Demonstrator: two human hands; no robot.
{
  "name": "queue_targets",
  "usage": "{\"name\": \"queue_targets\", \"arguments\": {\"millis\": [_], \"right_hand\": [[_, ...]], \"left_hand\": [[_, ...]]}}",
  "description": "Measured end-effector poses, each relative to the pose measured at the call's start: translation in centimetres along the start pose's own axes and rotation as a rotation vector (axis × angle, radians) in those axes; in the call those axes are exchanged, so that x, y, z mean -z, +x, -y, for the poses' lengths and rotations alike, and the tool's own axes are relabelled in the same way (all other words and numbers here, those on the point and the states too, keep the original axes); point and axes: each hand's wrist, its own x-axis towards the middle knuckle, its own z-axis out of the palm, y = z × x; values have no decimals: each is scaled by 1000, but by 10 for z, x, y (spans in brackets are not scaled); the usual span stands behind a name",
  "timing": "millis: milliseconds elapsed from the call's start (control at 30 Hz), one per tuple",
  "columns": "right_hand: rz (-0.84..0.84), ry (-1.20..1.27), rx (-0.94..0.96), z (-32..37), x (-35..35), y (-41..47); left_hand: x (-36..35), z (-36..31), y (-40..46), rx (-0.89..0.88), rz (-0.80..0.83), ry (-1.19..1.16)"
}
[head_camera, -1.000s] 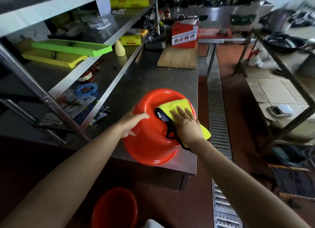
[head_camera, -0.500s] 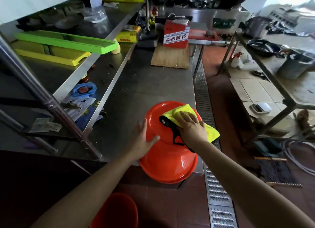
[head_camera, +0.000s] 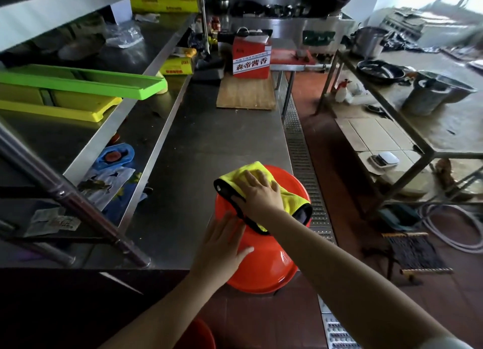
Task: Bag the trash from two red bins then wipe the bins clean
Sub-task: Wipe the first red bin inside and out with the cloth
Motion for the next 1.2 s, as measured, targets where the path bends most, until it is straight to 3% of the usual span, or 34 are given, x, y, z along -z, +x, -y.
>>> {"name": "queue_targets", "arguments": {"millis": [133,267,367,533,633,867,1067,1200], "right_hand": [[-43,-51,-17,-20,4,6],[-84,-137,-173,-62,14,5],[-94,-141,-224,-56,13,9],[-62,-51,-24,9,-3,22],[-45,-72,77,10,1,22],[-94,-208,-166,-70,21,2],[-29,-69,103,9,-4,-10],[-41,-198,135,-22,2,-10]], "left_hand": [[-10,5,0,-53,-68,0],[-21,9,-3,-89,-147,-8],[-27,10,-2,-94,-158,-46],[-28,9,0,-79,-166,-56],[-26,9,-1,-70,-172,-32],[-23,3,7,-73,-190,-29],[-25,3,6,-46,-163,-75],[-30,9,-1,-78,-195,-62]]}}
